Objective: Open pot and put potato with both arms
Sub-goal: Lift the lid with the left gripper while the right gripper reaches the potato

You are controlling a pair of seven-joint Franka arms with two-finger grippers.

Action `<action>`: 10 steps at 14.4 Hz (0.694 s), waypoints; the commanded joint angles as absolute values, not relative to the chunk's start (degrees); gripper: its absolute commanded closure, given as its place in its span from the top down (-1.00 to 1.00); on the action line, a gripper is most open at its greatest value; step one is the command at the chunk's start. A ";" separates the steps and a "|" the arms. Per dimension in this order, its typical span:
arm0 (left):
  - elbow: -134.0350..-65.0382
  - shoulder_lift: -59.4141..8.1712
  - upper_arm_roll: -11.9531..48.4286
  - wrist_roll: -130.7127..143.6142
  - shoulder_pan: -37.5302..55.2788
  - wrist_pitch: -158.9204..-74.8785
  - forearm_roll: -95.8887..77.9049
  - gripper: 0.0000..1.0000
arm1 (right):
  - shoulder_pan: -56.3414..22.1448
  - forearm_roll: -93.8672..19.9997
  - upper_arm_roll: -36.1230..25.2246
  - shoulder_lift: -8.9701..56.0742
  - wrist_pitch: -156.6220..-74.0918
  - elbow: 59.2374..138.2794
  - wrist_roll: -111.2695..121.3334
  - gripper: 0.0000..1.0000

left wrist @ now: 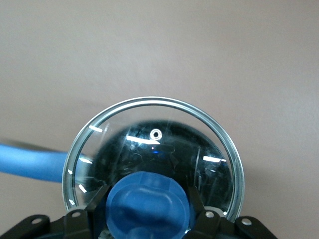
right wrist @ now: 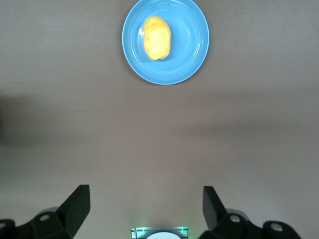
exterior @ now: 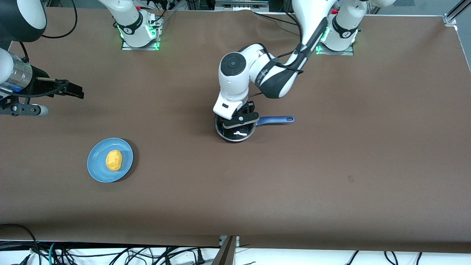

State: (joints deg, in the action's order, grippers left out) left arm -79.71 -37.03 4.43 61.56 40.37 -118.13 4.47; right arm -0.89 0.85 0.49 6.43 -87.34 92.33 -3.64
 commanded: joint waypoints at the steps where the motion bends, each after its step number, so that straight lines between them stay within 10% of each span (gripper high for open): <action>1: -81.73 -31.48 4.92 50.94 33.69 -113.31 5.19 0.03 | -1.14 1.23 0.00 9.39 -90.24 91.58 -3.25 1.00; 10: -94.91 -24.17 0.89 -2.59 7.84 -116.61 0.45 0.03 | -1.14 1.41 -0.09 24.23 -120.65 94.83 -1.41 1.00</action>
State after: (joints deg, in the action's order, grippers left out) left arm -90.34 -25.99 2.27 6.62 10.25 -113.33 2.58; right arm -0.91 0.92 0.28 20.41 -115.58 94.45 -2.86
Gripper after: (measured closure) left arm 0.339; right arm 0.000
